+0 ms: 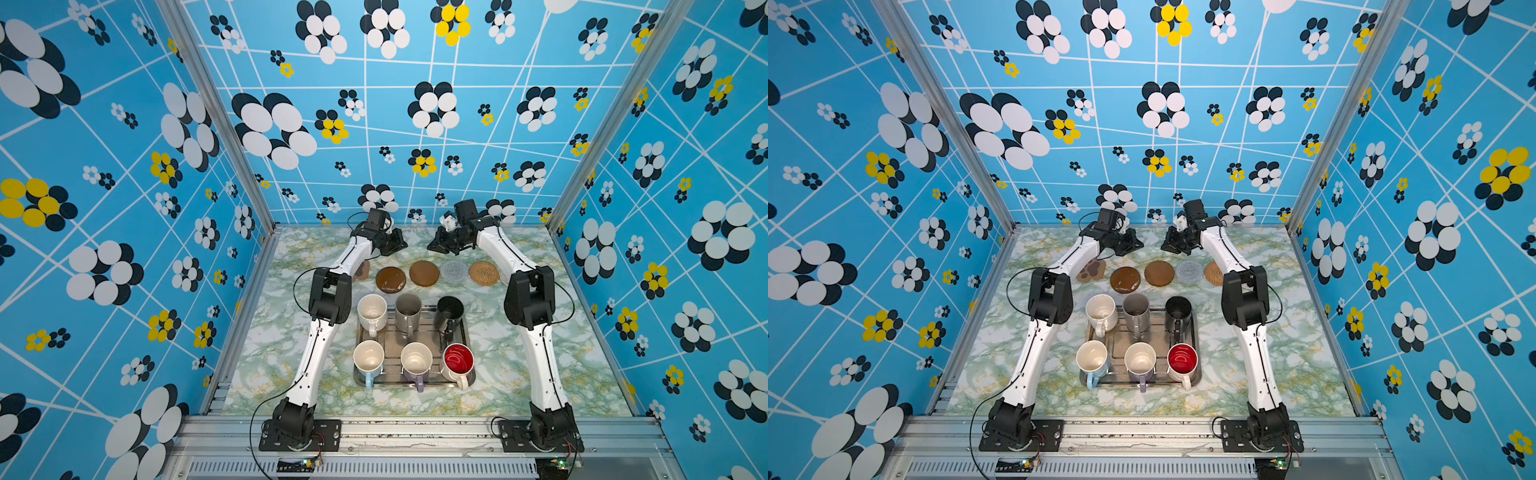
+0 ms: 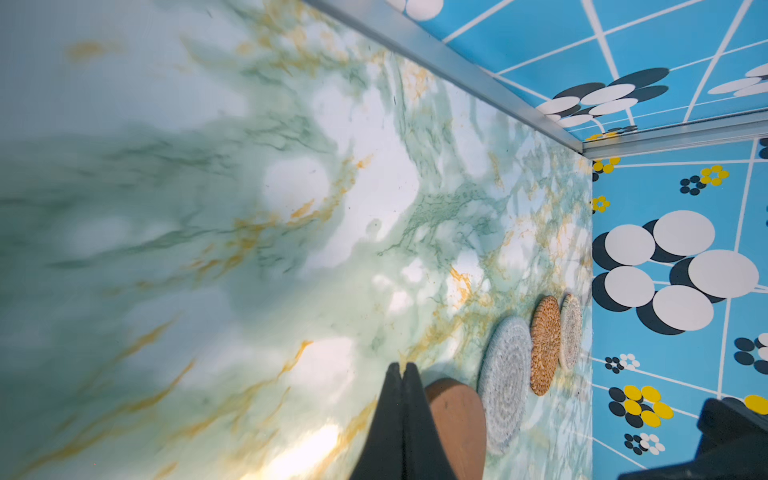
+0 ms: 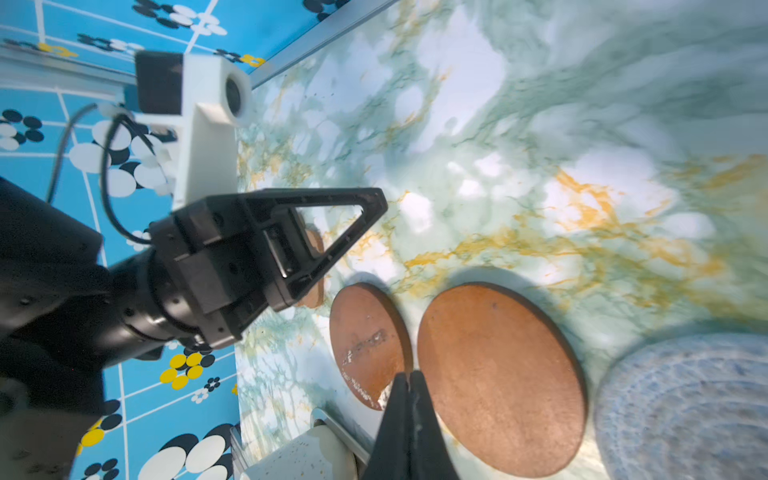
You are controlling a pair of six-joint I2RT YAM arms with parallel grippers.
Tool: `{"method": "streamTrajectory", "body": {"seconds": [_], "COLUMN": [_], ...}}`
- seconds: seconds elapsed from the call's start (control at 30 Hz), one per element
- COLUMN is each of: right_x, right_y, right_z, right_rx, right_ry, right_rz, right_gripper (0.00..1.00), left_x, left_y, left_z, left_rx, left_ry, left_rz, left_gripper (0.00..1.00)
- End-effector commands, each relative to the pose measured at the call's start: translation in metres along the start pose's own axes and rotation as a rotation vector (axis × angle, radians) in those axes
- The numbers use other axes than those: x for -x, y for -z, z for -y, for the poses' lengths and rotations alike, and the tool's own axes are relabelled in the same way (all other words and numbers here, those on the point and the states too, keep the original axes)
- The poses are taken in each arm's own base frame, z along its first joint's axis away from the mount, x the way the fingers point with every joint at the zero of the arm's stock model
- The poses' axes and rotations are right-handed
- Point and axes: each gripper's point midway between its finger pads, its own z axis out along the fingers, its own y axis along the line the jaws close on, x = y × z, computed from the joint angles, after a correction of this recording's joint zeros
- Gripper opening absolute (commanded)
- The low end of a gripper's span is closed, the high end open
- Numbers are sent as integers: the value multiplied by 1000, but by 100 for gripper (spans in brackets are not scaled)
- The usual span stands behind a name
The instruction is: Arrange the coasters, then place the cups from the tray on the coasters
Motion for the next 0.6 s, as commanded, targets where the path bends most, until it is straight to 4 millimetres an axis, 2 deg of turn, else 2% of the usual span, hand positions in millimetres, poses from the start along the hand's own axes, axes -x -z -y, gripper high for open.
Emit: {"method": "streamTrajectory", "body": {"seconds": [0.0,0.13,0.23,0.37,0.57], "right_x": [-40,-77,-92,-108,-135], "right_y": [-2,-14,-22,-30,-44], "right_z": [-25,-27,-25,-27,-27], "right_rx": [-21,-62,-70,-57,-44], "right_ry": [113,178,183,187,191], "right_rz": [-118,-226,-265,-305,-375], "right_gripper": [0,0,0,0,0], "left_x": [15,-7,-27,-50,-72], "left_y": [66,96,109,116,116], "left_z": [30,8,-5,-19,-40], "left_rx": [63,204,270,317,370], "left_ry": [-92,-124,-136,-138,-130], "left_rz": [36,-1,-45,-102,-150], "left_gripper": [3,3,3,2,0]}}
